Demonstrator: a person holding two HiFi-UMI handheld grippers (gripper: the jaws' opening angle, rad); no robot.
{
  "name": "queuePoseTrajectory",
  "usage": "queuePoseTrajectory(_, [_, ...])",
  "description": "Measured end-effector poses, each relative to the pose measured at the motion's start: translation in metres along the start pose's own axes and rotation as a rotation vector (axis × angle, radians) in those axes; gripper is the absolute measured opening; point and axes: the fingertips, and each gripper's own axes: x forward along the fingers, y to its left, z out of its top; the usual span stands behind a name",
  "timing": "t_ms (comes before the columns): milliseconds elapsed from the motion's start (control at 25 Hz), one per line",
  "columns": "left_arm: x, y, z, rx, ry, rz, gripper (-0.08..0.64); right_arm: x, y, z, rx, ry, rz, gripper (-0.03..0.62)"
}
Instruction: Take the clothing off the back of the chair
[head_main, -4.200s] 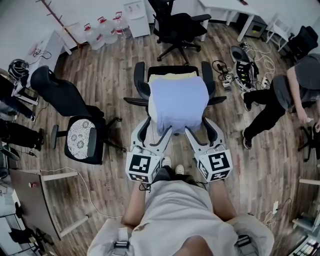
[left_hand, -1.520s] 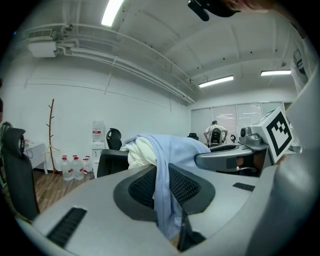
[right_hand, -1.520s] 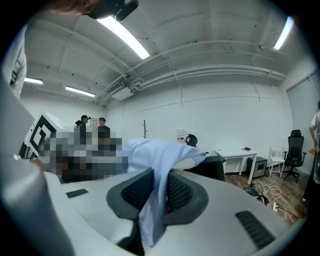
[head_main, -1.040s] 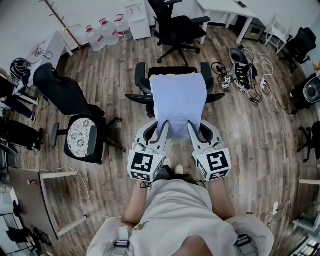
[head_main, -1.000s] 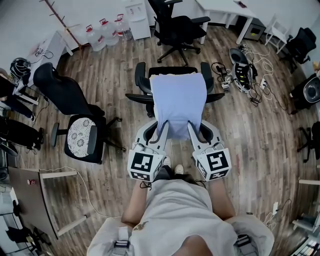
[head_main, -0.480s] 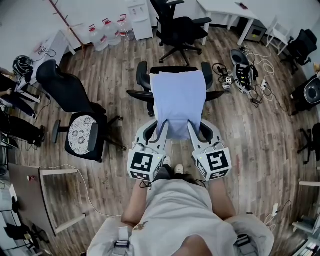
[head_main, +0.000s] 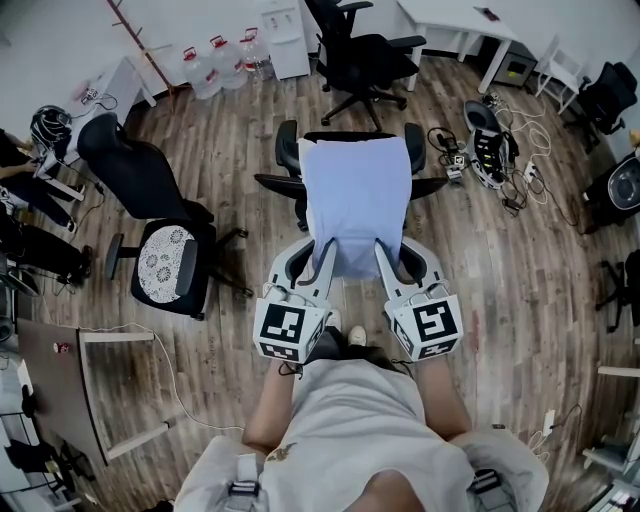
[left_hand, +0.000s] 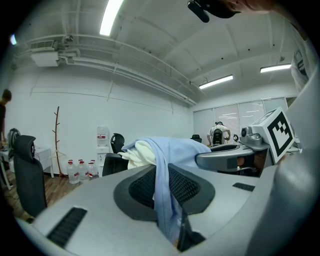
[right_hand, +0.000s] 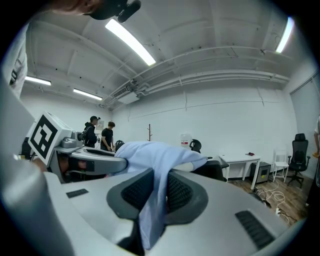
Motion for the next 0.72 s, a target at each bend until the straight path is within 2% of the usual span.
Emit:
queuePoseTrajectory(400, [-0.011, -0.010, 0.001, 0.005, -0.002, 0.009, 0.077, -0.013, 0.004, 0.002, -0.006, -0.009, 0.008, 0.074])
queuePoseTrajectory(720, [-0.020, -0.013, 0.002, 0.006, -0.008, -0.014, 0.077, -0.021, 0.013, 0.004, -0.013, -0.011, -0.010, 0.072])
